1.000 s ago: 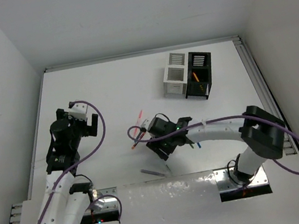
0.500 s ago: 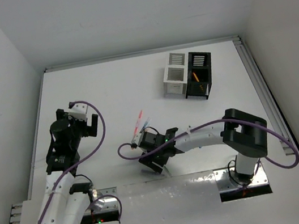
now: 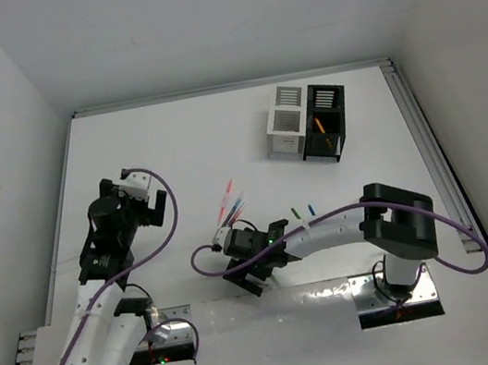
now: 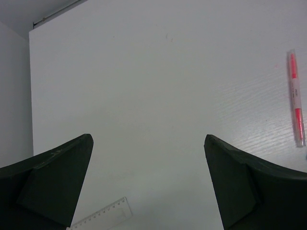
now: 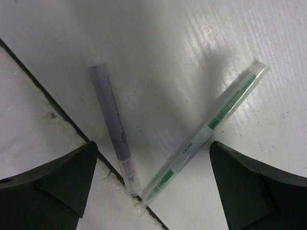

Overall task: Sort the stationery into containers
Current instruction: Move the pen to the center of the board.

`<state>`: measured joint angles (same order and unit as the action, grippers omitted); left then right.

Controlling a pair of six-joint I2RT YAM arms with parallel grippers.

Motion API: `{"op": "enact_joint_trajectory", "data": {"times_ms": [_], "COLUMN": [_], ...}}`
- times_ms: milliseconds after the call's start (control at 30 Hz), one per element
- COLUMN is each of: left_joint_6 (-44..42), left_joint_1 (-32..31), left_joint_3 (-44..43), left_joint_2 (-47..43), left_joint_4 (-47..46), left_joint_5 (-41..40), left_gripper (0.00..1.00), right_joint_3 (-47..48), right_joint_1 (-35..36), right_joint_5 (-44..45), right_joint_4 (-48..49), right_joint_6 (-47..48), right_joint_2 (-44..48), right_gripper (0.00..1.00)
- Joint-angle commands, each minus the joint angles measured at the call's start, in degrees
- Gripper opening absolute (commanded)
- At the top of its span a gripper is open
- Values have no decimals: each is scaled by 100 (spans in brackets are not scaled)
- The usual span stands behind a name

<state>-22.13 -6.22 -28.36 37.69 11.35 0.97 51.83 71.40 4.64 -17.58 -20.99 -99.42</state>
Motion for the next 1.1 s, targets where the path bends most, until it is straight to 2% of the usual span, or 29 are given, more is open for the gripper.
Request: {"op": "enact_joint_trajectory", "data": {"times_ms": [0,100,133,233,267,333,433,700,800,1067], "left_joint_6": [-63,-28,-28,-28,-37,-46,-63,-72,-98,-142], "left_joint_1": [-116,-178,-178,-196,-196,-204,-196,-196,-187,-169], "left_joint_3": [85,120,120,103,94,94,85,24,6,-12], "left_joint_2": [-104,-139,-148,-192,-201,-245,-271,-297,-289,-289], "left_joint_4": [-221,-256,-274,-248,-248,-230,-222,-213,-213,-169], "left_joint_5": [-71,-62,-71,-71,-71,-264,-299,-379,-414,-493], "left_gripper": [100,100,100,100,100,100,100,100,100,100], "right_joint_3": [160,117,73,-59,-216,-471,-822,-1395,-1404,-1264], "right_joint_1": [59,59,50,6,-38,-151,-415,-1267,-1593,-2244], "right_joint_5": [535,818,880,1055,1100,1179,1144,1337,1486,1618], "right_joint_4": [45,71,71,132,141,202,220,-78,-271,-447], "right_joint_6": [-352,-563,-659,-766,-809,-871,-871,-477,-248,-405], "right_joint_2": [-157,-323,-350,-368,-324,-184,18,563,599,713], "right_gripper": [97,90,82,68,54,37,28,27,27,31]}}
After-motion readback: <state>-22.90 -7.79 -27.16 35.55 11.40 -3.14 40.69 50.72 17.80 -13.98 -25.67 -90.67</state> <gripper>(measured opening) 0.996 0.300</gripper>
